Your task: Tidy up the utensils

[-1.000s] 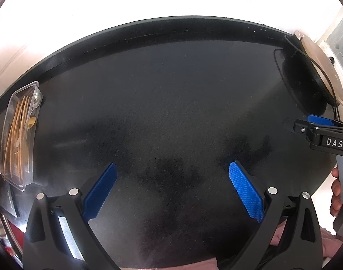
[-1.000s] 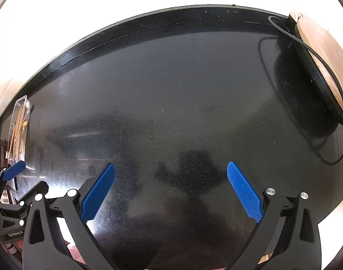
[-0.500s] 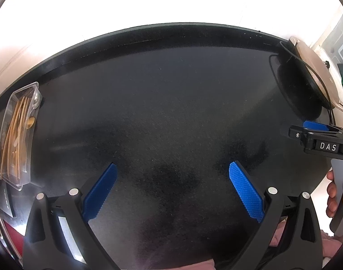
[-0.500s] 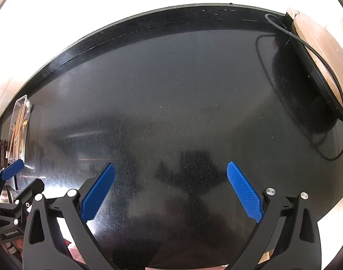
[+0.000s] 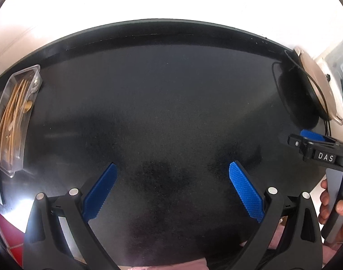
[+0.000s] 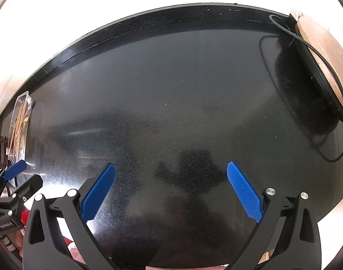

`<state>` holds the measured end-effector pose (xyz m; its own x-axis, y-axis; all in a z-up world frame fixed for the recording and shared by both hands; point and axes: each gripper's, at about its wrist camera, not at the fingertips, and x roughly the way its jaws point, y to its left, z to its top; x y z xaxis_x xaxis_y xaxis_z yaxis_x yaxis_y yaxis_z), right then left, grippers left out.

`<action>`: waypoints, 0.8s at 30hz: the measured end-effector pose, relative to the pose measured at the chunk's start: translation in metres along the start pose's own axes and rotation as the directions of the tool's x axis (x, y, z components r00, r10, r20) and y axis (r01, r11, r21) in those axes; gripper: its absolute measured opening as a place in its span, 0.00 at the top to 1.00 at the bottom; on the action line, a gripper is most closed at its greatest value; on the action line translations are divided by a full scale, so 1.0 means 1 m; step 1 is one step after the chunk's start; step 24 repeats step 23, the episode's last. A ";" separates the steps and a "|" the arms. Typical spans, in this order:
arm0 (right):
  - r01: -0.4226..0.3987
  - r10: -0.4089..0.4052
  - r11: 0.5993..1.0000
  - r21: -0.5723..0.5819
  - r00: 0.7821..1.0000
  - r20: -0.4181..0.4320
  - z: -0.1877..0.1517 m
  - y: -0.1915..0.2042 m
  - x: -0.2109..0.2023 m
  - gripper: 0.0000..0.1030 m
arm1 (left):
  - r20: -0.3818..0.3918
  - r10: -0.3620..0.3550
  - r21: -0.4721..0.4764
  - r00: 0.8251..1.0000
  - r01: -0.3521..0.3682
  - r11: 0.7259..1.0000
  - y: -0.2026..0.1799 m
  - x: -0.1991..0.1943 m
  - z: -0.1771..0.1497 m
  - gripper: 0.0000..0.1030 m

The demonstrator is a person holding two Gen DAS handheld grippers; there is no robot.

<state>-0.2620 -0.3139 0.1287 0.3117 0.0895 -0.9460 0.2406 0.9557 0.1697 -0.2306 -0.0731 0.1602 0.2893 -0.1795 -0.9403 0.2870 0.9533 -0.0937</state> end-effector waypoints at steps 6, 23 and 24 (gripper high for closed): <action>-0.001 0.001 1.000 -0.004 1.000 -0.001 0.001 0.001 0.000 0.07 | 0.009 0.066 0.023 0.998 -0.066 0.998 -0.006 -0.001 -0.002 0.06; -0.005 0.005 1.000 -0.003 1.000 -0.003 0.001 -0.001 0.000 0.07 | -0.002 0.099 0.013 0.995 -0.099 0.995 0.005 0.003 -0.004 0.06; -0.005 0.005 1.000 -0.003 1.000 -0.003 0.001 -0.001 0.000 0.07 | -0.002 0.099 0.013 0.995 -0.099 0.995 0.005 0.003 -0.004 0.06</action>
